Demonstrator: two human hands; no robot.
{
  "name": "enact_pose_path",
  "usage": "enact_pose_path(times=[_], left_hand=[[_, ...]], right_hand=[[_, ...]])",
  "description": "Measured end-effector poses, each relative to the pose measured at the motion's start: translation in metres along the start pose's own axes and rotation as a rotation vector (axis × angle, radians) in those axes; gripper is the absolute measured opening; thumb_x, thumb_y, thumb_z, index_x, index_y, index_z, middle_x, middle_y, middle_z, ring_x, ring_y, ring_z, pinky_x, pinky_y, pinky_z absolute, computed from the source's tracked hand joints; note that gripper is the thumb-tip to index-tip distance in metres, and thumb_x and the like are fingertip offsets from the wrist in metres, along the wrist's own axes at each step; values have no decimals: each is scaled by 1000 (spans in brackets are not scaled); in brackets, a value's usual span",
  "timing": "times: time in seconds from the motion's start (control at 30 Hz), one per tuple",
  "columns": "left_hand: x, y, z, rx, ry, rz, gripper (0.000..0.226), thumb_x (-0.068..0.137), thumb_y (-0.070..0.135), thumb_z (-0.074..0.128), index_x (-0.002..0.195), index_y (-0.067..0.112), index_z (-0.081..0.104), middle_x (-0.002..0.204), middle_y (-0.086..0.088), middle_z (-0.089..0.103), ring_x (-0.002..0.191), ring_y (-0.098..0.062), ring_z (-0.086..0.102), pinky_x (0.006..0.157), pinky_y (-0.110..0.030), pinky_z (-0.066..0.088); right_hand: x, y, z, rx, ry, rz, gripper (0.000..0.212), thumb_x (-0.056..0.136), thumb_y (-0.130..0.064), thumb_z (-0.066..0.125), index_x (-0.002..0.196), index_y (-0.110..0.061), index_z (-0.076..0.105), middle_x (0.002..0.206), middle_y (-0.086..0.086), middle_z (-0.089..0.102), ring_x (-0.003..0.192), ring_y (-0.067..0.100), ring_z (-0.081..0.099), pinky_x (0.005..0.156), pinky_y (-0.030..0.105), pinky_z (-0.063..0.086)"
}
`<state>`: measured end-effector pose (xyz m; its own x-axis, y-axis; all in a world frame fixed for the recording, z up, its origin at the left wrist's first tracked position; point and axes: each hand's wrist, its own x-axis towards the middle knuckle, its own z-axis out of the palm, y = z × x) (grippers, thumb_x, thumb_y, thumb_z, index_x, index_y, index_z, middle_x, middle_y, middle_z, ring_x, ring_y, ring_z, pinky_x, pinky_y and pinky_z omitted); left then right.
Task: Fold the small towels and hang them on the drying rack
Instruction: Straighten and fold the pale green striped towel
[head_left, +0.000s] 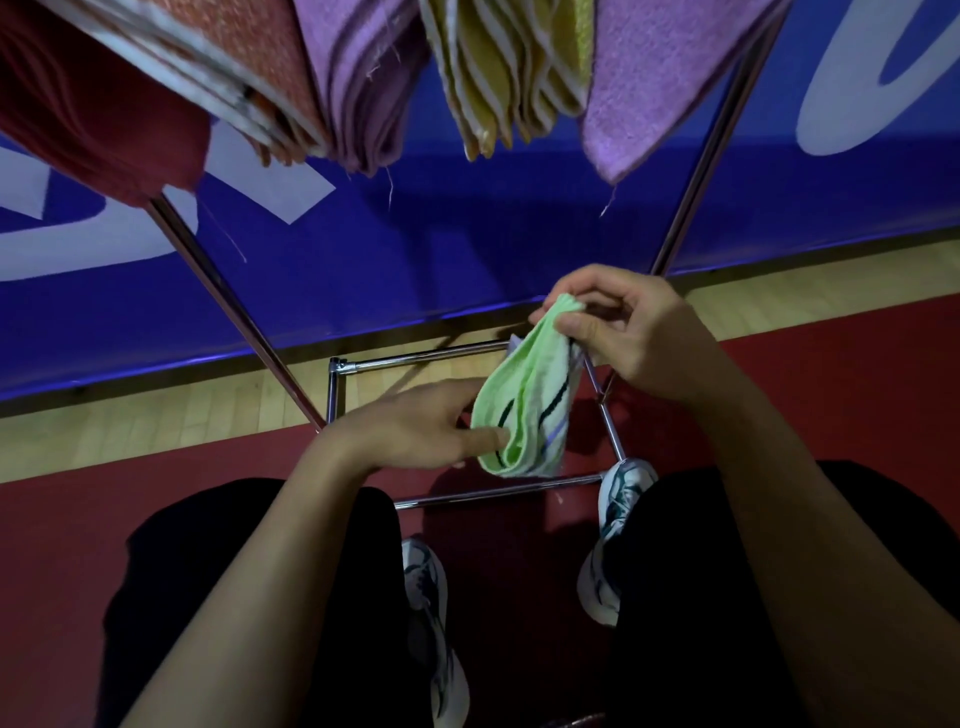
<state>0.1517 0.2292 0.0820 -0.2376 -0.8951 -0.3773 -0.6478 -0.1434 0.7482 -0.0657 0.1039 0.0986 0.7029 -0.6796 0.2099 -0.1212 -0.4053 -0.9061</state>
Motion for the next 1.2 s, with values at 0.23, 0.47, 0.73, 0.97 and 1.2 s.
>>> enact_pose_path(times=[0.23,0.47,0.73,0.97,1.2], left_hand=[[0,-5,2,0,-55,-121,20,101,34,59,121,30,59,104,4,79,93,-12,76,91,-44,60],[3,-3,5,111,351,72,40,94,23,75,108,18,38,93,7,62,75,-2,62,72,-27,52],[13,-8,9,366,375,251,39,84,16,75,121,26,71,104,9,65,91,-12,65,80,-24,54],[20,-13,17,606,263,-6,28,86,38,69,112,45,67,95,16,67,92,-10,65,76,-35,57],[16,-15,10,421,367,121,10,90,40,61,95,38,53,93,19,65,80,-6,67,72,-42,58]], right_hand=[[-1,4,-8,-18,22,18,13,96,-3,67,106,-11,67,107,7,78,105,21,73,97,36,56],[-3,2,-14,-40,53,41,14,95,-7,69,104,-19,68,102,6,77,100,17,73,91,27,54],[-7,-2,-16,-47,93,53,16,94,-4,70,101,-19,69,94,5,76,84,2,69,77,12,48],[-8,4,-12,-167,14,62,13,93,-10,73,106,-12,71,94,-1,76,84,3,70,74,11,48],[-6,6,-27,-133,145,107,23,93,-7,72,94,-30,69,90,7,75,80,5,68,76,16,50]])
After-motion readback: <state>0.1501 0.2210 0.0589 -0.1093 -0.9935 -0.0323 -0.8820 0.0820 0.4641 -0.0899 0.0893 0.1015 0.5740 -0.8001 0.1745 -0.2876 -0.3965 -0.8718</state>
